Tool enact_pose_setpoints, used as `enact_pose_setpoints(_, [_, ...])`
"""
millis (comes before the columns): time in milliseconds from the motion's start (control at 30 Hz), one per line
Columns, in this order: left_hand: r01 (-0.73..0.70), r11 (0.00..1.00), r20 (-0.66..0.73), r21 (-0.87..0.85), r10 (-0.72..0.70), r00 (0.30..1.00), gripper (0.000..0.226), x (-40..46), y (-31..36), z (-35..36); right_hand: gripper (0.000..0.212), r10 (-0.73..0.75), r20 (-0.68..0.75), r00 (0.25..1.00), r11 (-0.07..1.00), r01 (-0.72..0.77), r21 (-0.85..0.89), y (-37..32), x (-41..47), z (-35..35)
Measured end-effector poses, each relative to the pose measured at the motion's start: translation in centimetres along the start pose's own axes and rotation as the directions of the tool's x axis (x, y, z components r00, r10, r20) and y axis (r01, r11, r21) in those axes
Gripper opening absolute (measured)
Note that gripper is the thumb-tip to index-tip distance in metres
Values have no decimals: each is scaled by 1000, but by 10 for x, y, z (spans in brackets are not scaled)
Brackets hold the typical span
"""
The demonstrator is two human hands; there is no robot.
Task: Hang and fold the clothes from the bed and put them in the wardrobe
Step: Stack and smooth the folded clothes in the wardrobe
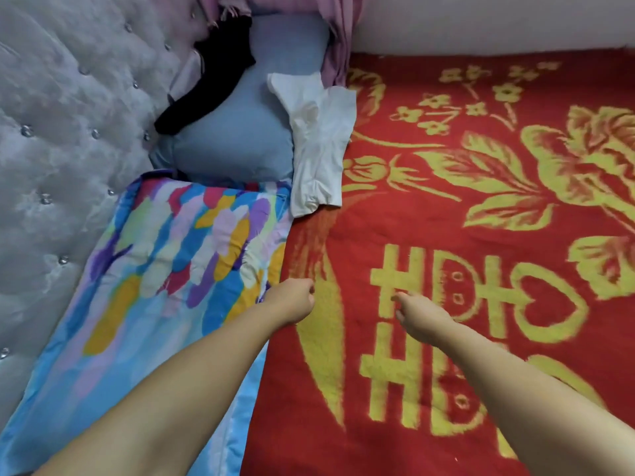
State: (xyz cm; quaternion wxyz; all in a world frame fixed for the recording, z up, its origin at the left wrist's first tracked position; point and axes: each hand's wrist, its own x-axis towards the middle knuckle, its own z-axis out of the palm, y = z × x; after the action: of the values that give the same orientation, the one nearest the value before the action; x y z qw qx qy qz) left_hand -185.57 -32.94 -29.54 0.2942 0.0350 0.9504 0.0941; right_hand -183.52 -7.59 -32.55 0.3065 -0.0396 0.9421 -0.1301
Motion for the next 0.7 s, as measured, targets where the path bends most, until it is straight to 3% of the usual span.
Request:
enact_pose_setpoints(167, [-50,993,-30,107,54,998,42,66,-15,41,45,-43,-253,966,988,78,130,1,91,37])
enact_pose_setpoints(300, [-19,991,-79,134,29,996,50,118,-24,51,53,-32,-233,972,985,70,158,5,154,64])
enact_pose_setpoints(400, [-28,976,-135,216,58,989,57,166,-24,38,59,-26,-194,981,1000,24,-9,22,188,90])
enact_pose_setpoints(467, [-78,943,-187,325,145,972,64,204,-25,26,59,-79,-303,950,990,40,-132,30,197,105])
enact_pose_setpoints(567, [-130,882,-234,452,258,937,74,255,-28,11,60,-109,-414,903,992,70,-109,28,198,114])
enact_pose_setpoints(633, [-80,883,-292,463,237,927,78,283,-28,5,60,-113,-424,899,991,71,-113,27,197,116])
enact_pose_setpoints(700, [38,911,-355,411,122,927,83,309,-27,-2,60,-110,-428,897,991,66,-116,27,196,114])
